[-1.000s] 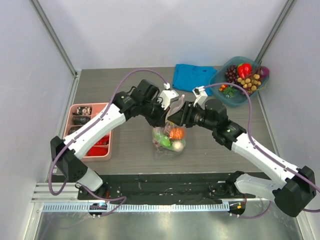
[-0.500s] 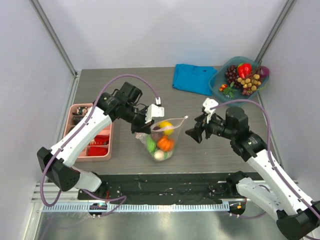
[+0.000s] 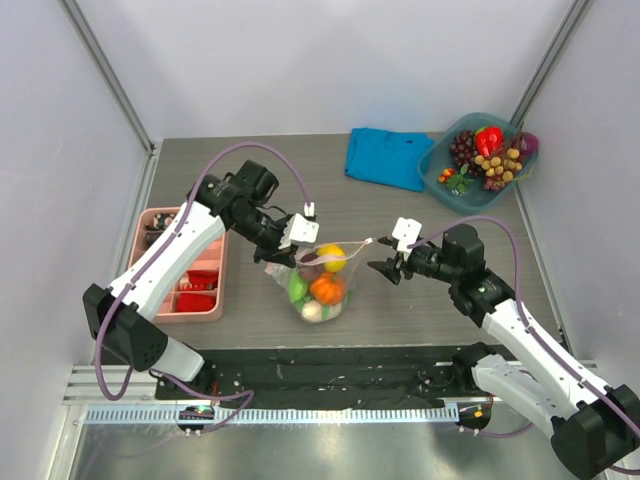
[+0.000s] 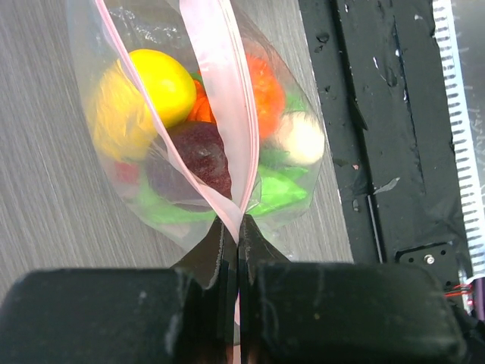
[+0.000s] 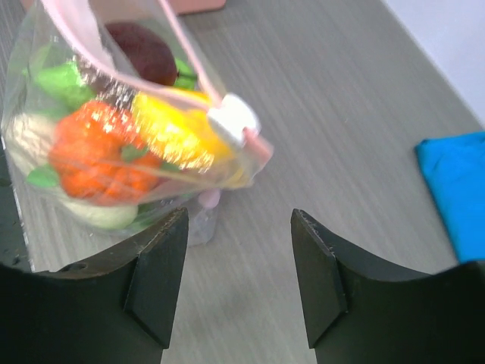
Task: Place the food in the zip-top bag and seal the zipper
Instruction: Zip the zipper food storage bag at the center of the board.
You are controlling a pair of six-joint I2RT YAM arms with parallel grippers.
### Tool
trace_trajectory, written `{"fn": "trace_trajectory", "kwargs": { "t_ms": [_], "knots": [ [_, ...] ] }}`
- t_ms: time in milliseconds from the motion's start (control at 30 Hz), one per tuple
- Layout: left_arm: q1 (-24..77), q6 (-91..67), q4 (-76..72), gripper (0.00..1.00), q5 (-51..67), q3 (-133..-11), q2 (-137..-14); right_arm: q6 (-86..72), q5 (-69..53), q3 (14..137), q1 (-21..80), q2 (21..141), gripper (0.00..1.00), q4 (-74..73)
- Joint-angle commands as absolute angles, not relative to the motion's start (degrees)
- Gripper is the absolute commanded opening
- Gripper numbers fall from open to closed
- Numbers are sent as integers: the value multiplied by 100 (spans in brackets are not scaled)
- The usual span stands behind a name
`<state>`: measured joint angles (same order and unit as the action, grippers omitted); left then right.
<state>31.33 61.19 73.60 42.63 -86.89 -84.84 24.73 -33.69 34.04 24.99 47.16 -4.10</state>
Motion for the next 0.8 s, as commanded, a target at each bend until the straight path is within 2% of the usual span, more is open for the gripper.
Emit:
{"fn": "trace_trajectory", "kwargs": {
  "t_ms": [0,200,400,600,700,733,767],
  "knots": [
    [3129,6899,7558,0,4500,-8789,-8464,2812,-3665,3472,2479,4816,61,623],
    [3129,7014,7576,0,4456,-8798,-8499,2479,-4191,3787,2487,5089,59,721],
    [3120,6979,7515,0,4395,-8728,-8482,2224,-4438,3981,2487,5168,41,651],
    [3120,6987,7436,0,4412,-8675,-8473,2162,-4658,4104,2487,5063,43,492],
    [3120,6979,7471,0,4412,-8754,-8516,2285,-4580,4183,2479,5159,28,317],
    [3120,6979,7506,0,4403,-8771,-8543,2285,-4562,4192,2487,5185,14,264],
    [3120,6926,7488,0,4395,-8780,-8552,2285,-4553,4210,2487,5194,4,238]
  ]
}}
